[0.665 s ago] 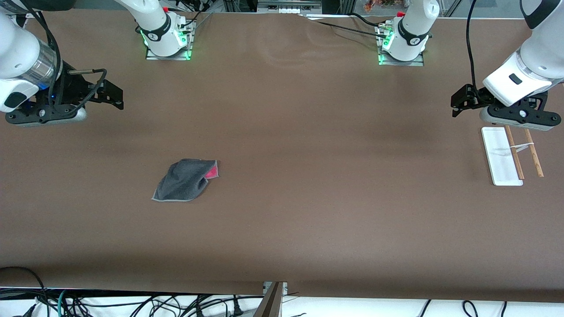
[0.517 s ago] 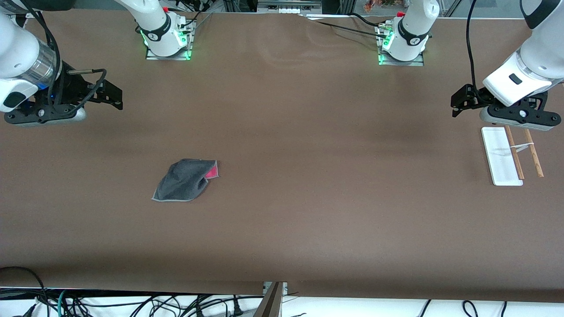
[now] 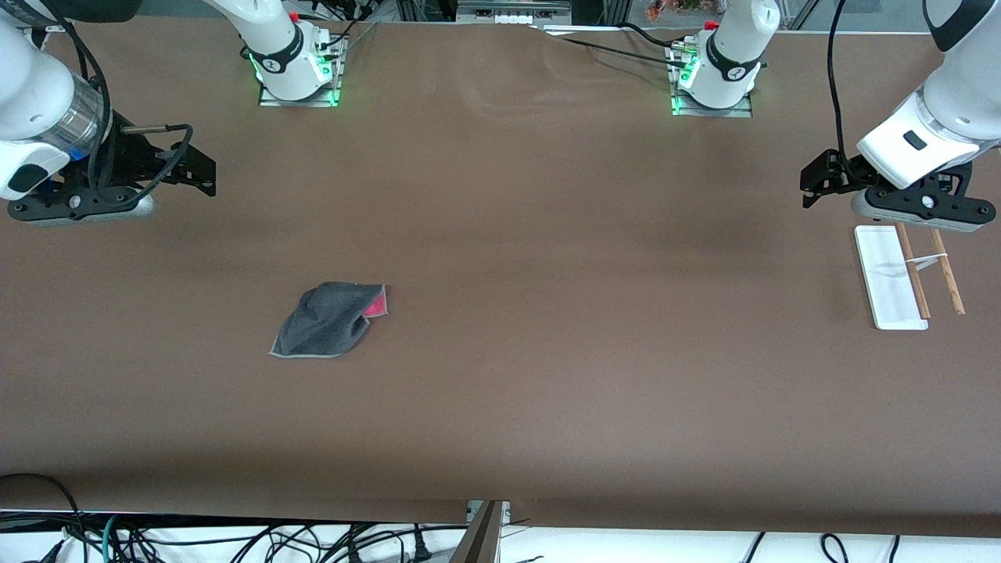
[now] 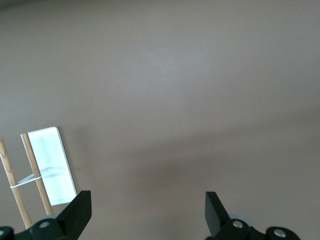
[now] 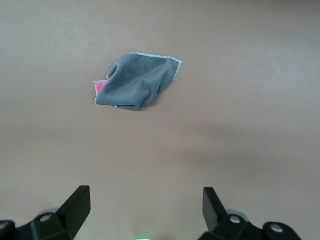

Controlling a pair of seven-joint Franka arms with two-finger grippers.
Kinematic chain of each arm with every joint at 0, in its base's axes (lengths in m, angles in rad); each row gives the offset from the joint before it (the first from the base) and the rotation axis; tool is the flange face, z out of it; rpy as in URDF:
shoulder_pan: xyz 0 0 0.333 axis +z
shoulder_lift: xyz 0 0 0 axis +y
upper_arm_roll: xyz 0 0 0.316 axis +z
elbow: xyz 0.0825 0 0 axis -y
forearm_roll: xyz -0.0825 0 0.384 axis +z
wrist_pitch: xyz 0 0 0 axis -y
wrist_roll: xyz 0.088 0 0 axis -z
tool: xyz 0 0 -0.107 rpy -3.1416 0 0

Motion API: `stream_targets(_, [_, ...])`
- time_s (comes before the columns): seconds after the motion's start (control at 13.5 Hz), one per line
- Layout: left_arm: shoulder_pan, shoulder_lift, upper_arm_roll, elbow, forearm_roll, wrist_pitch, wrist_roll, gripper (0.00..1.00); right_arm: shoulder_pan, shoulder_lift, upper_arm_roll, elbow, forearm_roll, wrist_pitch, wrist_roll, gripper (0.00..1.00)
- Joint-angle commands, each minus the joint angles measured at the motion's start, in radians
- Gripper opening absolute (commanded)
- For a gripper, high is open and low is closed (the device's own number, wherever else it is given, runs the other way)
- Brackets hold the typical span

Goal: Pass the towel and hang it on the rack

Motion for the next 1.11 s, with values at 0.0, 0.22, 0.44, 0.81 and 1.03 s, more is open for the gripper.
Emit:
stream_targets(0.0, [0.011,-0.006,-0.005,0.003,-0.028,-0.014,-0.001,1.0,0.0,0.0,0.009,0.005,-0.013,-0.006,-0.015,0.99])
stream_targets(0.22, [0.011,-0.006,-0.005,0.003,-0.028,-0.014,-0.001,1.0,0.0,0.002,0.009,0.002,-0.011,-0.005,-0.015,0.99])
stream_targets(0.44, [0.011,-0.006,-0.005,0.003,-0.028,-0.014,-0.001,1.0,0.009,0.009,0.009,-0.005,-0.005,0.003,-0.001,0.99])
stream_targets(0.81, [0.011,-0.006,-0.005,0.003,-0.028,-0.014,-0.001,1.0,0.026,0.038,0.009,-0.005,0.039,0.029,0.008,0.99])
stream_targets(1.03, [0.011,-0.006,-0.005,0.002,-0.028,-0.014,-0.001,1.0,0.035,0.052,0.009,-0.005,0.042,0.037,0.011,0.99])
